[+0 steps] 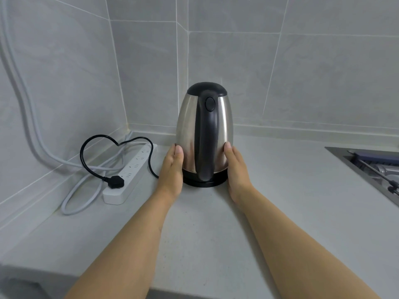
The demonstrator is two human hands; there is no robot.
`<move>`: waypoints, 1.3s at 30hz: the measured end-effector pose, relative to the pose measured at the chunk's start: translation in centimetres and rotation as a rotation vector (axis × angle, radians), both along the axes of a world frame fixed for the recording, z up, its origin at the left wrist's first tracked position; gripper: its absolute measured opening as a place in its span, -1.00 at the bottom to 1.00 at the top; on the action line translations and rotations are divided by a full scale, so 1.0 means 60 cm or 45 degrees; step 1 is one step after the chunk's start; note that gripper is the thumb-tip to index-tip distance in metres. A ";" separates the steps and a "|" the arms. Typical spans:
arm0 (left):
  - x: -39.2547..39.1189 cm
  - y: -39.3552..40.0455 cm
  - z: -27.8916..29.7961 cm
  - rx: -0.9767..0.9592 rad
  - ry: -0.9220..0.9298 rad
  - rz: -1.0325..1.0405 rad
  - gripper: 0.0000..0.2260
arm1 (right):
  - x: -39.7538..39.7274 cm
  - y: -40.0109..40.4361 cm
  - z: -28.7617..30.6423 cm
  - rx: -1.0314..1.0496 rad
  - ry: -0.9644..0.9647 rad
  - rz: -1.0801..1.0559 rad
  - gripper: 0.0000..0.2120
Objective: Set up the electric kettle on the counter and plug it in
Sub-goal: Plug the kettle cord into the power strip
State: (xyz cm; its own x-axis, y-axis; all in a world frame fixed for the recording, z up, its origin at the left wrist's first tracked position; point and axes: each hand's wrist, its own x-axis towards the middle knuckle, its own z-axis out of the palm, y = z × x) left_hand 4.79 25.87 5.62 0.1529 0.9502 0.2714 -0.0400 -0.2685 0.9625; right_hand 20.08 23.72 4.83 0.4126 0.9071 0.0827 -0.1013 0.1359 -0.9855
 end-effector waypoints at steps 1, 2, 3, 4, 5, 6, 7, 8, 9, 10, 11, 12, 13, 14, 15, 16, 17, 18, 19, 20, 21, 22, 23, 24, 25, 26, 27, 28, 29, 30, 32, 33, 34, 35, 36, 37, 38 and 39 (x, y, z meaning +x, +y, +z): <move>-0.001 0.006 -0.002 -0.015 -0.036 0.023 -0.48 | -0.004 -0.003 0.002 0.014 -0.007 0.012 -0.10; -0.002 0.008 0.000 -0.016 -0.066 0.031 -0.48 | -0.008 -0.004 0.000 0.030 -0.006 0.027 -0.13; -0.005 0.013 0.001 -0.014 -0.089 0.030 -0.47 | -0.013 -0.006 0.000 0.043 -0.011 0.040 -0.16; -0.007 0.016 0.003 -0.019 -0.118 0.035 -0.46 | -0.020 -0.008 -0.002 0.050 -0.023 0.047 -0.20; -0.010 0.019 0.006 -0.037 -0.155 0.044 -0.46 | -0.028 -0.009 -0.002 0.061 -0.040 0.053 -0.25; -0.013 0.019 0.010 -0.082 -0.202 0.055 -0.47 | -0.037 -0.010 -0.004 0.073 -0.054 0.063 -0.28; -0.017 0.021 0.014 -0.125 -0.268 0.060 -0.50 | -0.045 -0.010 -0.006 0.077 -0.064 0.074 -0.29; -0.021 0.024 0.016 -0.170 -0.342 0.064 -0.53 | -0.052 -0.011 -0.008 0.073 -0.070 0.087 -0.30; -0.025 0.023 0.020 -0.210 -0.411 0.072 -0.56 | -0.058 -0.011 -0.011 0.080 -0.080 0.097 -0.36; -0.027 0.022 0.023 -0.248 -0.469 0.071 -0.58 | -0.063 -0.011 -0.014 0.095 -0.104 0.103 -0.47; -0.030 0.021 0.027 -0.270 -0.532 0.061 -0.58 | -0.068 -0.011 -0.014 0.113 -0.133 0.101 -0.59; -0.036 0.022 0.031 -0.292 -0.572 0.052 -0.53 | -0.072 -0.011 -0.014 0.123 -0.162 0.094 -0.65; -0.041 0.023 0.033 -0.298 -0.599 0.040 -0.48 | -0.077 -0.011 -0.014 0.130 -0.190 0.087 -0.66; -0.044 0.027 0.032 -0.275 -0.619 0.056 -0.45 | -0.082 -0.009 -0.014 0.130 -0.210 0.076 -0.63; -0.045 0.028 0.034 -0.226 -0.652 0.073 -0.49 | -0.087 -0.008 -0.014 0.129 -0.224 0.061 -0.59; -0.046 0.027 0.035 -0.157 -0.666 0.092 -0.53 | -0.090 -0.005 -0.015 0.121 -0.227 0.049 -0.54; -0.046 0.023 0.037 -0.078 -0.667 0.094 -0.55 | -0.092 -0.002 -0.016 0.111 -0.227 0.044 -0.53; -0.046 0.019 0.037 0.032 -0.638 0.090 -0.54 | -0.093 -0.002 -0.015 0.105 -0.231 0.040 -0.54; -0.047 0.014 0.037 0.160 -0.592 0.100 -0.50 | -0.094 -0.003 -0.014 0.095 -0.246 0.041 -0.58; -0.046 0.009 0.038 0.301 -0.524 0.138 -0.46 | -0.095 -0.004 -0.011 0.081 -0.255 0.047 -0.63; -0.045 0.004 0.037 0.450 -0.427 0.200 -0.46 | -0.095 -0.004 -0.011 0.073 -0.265 0.051 -0.66; -0.045 -0.001 0.037 0.585 -0.307 0.269 -0.49 | -0.095 -0.006 -0.010 0.074 -0.278 0.050 -0.66; -0.042 -0.007 0.038 0.694 -0.197 0.334 -0.54 | -0.095 -0.005 -0.010 0.072 -0.290 0.050 -0.69; -0.040 -0.013 0.041 0.774 -0.123 0.406 -0.59 | -0.097 -0.008 -0.007 0.075 -0.298 0.051 -0.72; -0.036 -0.017 0.043 0.824 -0.082 0.484 -0.63 | -0.094 -0.004 -0.010 0.076 -0.312 0.045 -0.72; -0.034 -0.020 0.043 0.851 -0.067 0.563 -0.66 | -0.091 -0.002 -0.013 0.080 -0.322 0.048 -0.71; -0.033 -0.019 0.042 0.865 -0.061 0.628 -0.68 | -0.089 0.004 -0.017 0.077 -0.334 0.049 -0.70; -0.033 -0.017 0.039 0.858 -0.061 0.658 -0.69 | -0.089 0.006 -0.018 0.070 -0.348 0.050 -0.67; -0.033 -0.014 0.037 0.830 -0.068 0.657 -0.68 | -0.089 0.009 -0.021 0.065 -0.362 0.037 -0.60; -0.033 -0.012 0.034 0.790 -0.079 0.637 -0.66 | -0.091 0.012 -0.023 0.065 -0.381 0.029 -0.52; -0.033 -0.011 0.031 0.733 -0.089 0.606 -0.62 | -0.095 0.008 -0.019 0.067 -0.392 0.031 -0.34; -0.032 -0.011 0.030 0.732 -0.083 0.609 -0.61 | -0.096 0.005 -0.015 0.062 -0.389 0.034 -0.32; -0.032 -0.012 0.030 0.745 -0.070 0.617 -0.61 | -0.095 0.002 -0.012 0.064 -0.378 0.038 -0.34; -0.032 -0.013 0.031 0.763 -0.059 0.622 -0.62 | -0.094 -0.001 -0.010 0.073 -0.376 0.036 -0.38; -0.032 -0.014 0.032 0.780 -0.053 0.625 -0.62 | -0.093 -0.004 -0.009 0.086 -0.385 0.033 -0.40; -0.031 -0.015 0.031 0.790 -0.056 0.624 -0.63 | -0.093 -0.007 -0.008 0.098 -0.394 0.032 -0.39; -0.030 -0.017 0.029 0.794 -0.068 0.616 -0.61 | -0.095 -0.009 -0.007 0.113 -0.401 0.028 -0.30; -0.030 -0.018 0.027 0.795 -0.085 0.613 -0.58 | -0.099 -0.013 -0.006 0.126 -0.418 0.012 -0.20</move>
State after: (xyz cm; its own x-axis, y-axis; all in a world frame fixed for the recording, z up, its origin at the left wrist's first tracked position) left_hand 2.96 24.78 7.22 -0.2718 0.5769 0.7702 0.1650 -0.7606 0.6279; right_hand 14.13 22.97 4.45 0.3412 0.8917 0.2974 0.2172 0.2330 -0.9479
